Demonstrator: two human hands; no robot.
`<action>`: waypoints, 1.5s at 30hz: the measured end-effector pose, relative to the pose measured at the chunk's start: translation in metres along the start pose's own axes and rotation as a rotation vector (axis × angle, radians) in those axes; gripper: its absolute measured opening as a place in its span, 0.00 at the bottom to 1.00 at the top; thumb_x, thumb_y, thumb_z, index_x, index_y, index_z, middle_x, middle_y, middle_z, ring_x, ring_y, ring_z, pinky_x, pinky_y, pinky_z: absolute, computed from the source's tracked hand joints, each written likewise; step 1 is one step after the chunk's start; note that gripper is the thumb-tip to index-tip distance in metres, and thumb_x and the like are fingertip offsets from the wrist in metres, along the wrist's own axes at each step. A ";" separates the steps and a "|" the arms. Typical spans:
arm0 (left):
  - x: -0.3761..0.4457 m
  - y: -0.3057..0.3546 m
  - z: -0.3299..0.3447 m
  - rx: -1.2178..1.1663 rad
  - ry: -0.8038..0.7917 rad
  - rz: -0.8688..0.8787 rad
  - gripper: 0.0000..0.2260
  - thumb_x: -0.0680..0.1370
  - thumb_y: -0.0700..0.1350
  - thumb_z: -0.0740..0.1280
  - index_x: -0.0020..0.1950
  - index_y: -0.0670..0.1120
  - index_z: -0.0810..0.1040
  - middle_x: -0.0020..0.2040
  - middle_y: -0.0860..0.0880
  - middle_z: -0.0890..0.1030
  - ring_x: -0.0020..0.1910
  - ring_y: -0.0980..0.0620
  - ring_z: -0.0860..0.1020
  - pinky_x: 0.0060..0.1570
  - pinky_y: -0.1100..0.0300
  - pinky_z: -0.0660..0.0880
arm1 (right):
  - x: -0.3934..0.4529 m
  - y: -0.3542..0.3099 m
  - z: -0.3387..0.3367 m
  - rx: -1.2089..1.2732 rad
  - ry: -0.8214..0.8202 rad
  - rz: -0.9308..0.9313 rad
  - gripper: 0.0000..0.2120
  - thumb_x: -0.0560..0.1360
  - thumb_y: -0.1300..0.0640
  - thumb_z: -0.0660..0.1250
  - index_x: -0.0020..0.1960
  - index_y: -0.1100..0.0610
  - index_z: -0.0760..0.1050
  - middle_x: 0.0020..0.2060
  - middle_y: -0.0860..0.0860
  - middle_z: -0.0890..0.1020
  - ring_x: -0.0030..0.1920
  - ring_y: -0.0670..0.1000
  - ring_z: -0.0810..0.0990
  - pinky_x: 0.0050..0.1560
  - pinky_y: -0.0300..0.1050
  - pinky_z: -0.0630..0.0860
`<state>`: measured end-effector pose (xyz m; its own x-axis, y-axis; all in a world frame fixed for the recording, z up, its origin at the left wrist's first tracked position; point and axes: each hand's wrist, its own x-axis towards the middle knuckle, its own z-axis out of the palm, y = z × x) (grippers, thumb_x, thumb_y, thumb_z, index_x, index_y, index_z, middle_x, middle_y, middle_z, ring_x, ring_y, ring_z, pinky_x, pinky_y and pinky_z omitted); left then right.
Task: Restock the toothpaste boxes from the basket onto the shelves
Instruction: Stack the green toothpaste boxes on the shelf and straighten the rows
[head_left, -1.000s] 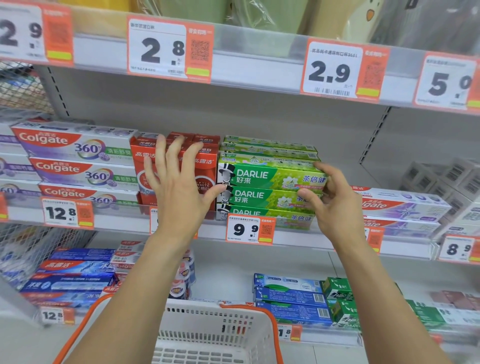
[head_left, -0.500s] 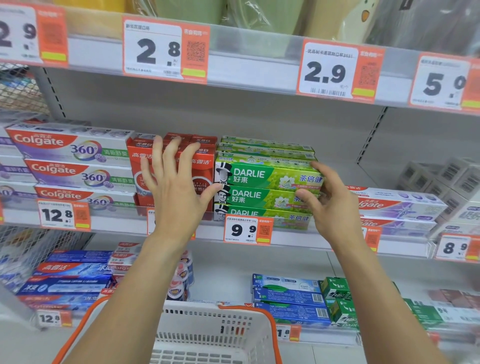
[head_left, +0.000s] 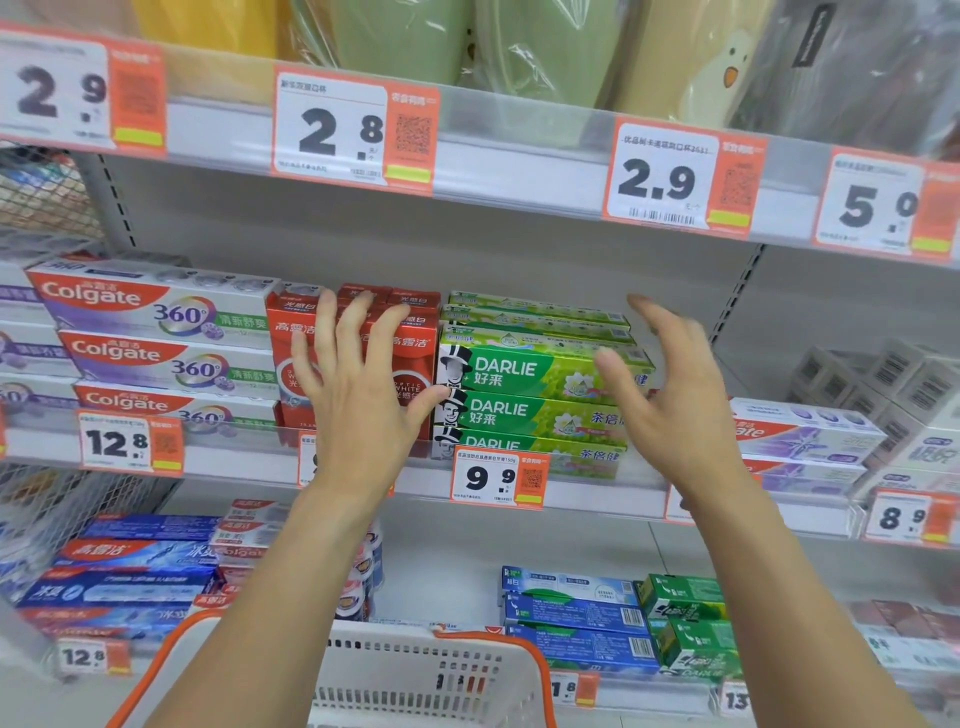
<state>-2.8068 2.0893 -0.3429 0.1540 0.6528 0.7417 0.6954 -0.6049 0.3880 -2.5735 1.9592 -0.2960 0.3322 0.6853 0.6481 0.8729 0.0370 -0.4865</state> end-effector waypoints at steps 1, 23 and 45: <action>0.000 0.000 0.000 -0.001 0.003 -0.003 0.35 0.70 0.58 0.77 0.72 0.50 0.68 0.75 0.45 0.65 0.80 0.43 0.52 0.76 0.37 0.47 | 0.012 -0.011 0.005 -0.075 -0.029 -0.080 0.23 0.79 0.42 0.65 0.70 0.50 0.72 0.65 0.49 0.75 0.68 0.51 0.72 0.68 0.45 0.67; 0.001 -0.002 0.002 0.012 0.001 0.002 0.35 0.69 0.57 0.77 0.72 0.50 0.69 0.75 0.45 0.66 0.79 0.43 0.53 0.75 0.36 0.50 | 0.071 -0.059 0.061 -0.416 -0.705 -0.148 0.32 0.81 0.35 0.47 0.80 0.50 0.58 0.79 0.52 0.60 0.79 0.57 0.57 0.78 0.54 0.57; 0.016 -0.076 -0.046 0.077 0.003 -0.141 0.31 0.76 0.57 0.70 0.76 0.53 0.64 0.81 0.45 0.57 0.81 0.41 0.48 0.74 0.33 0.46 | 0.062 -0.129 0.105 -0.364 -0.629 -0.427 0.31 0.81 0.40 0.59 0.80 0.47 0.56 0.77 0.51 0.65 0.74 0.56 0.66 0.74 0.54 0.66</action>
<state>-2.8894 2.1253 -0.3352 0.0493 0.7272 0.6846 0.7615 -0.4710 0.4454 -2.7028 2.0732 -0.2550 -0.2194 0.9472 0.2339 0.9749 0.2222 0.0149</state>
